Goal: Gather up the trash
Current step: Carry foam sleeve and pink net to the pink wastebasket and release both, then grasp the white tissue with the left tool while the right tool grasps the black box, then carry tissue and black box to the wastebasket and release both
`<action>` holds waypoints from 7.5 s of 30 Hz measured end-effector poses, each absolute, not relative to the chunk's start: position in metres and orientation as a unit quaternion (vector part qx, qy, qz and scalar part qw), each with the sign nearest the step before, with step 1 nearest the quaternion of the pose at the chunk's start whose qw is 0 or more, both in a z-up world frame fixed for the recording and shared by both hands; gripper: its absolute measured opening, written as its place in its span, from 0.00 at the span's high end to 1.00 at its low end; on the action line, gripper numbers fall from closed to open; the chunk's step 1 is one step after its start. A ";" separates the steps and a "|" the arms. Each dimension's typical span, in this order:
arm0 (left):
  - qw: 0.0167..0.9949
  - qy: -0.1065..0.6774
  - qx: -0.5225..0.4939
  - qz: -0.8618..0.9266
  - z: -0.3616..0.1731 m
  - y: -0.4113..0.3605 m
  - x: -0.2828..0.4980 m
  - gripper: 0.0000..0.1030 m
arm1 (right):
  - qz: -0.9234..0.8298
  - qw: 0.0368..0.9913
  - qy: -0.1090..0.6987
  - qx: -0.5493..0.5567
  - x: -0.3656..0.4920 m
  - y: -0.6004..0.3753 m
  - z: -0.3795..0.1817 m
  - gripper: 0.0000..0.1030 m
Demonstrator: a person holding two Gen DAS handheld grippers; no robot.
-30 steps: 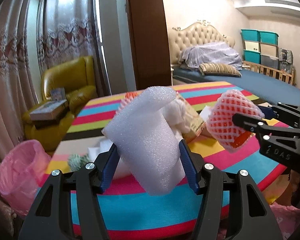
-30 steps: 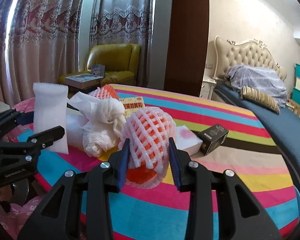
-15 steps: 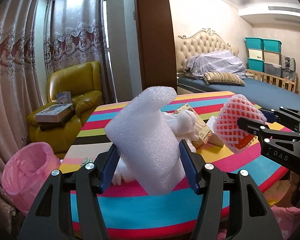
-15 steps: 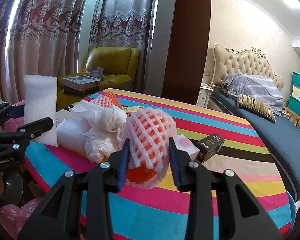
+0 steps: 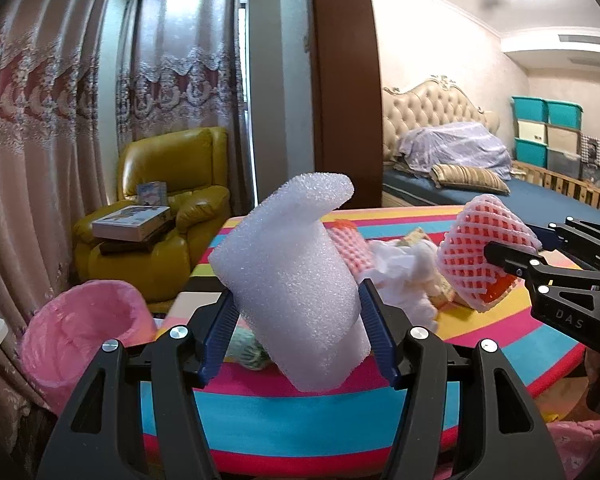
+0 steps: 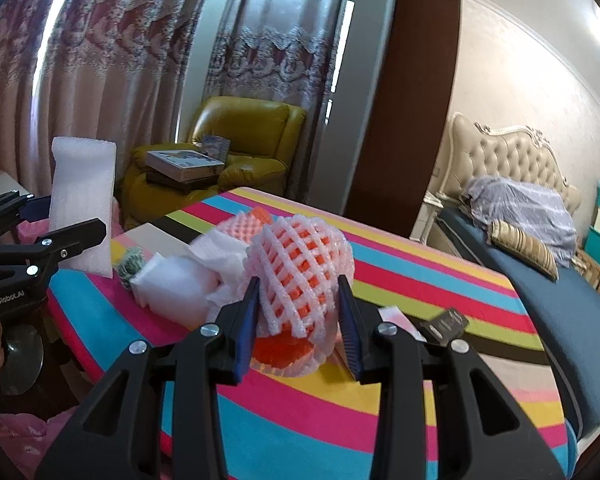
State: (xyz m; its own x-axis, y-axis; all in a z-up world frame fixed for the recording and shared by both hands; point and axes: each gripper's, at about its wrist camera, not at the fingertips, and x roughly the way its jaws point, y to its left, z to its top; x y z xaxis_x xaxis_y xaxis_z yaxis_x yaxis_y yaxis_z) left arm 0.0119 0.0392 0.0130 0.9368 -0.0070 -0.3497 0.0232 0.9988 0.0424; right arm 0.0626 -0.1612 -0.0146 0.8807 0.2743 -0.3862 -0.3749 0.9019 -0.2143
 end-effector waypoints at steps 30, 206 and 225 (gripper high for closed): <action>0.949 0.241 -0.047 0.198 -0.014 0.286 -0.001 0.45 | 0.436 0.858 0.208 -0.174 0.129 0.130 -0.008 0.60; 0.965 0.214 -0.049 0.146 -0.009 0.150 0.042 0.66 | 0.357 0.898 0.221 -0.129 0.124 -0.032 -0.033 0.63; 0.941 0.240 -0.087 0.222 -0.036 0.311 0.016 0.65 | 0.457 0.842 0.227 -0.174 0.141 0.141 -0.037 0.62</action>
State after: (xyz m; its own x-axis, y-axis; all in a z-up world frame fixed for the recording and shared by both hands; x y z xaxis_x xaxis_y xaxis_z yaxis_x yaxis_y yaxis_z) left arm 0.0163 0.3106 -0.0355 0.7864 0.3767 -0.4895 -0.4597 0.8863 -0.0566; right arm 0.1408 0.1415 -0.0368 0.4783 0.6915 -0.5413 -0.8493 0.5211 -0.0847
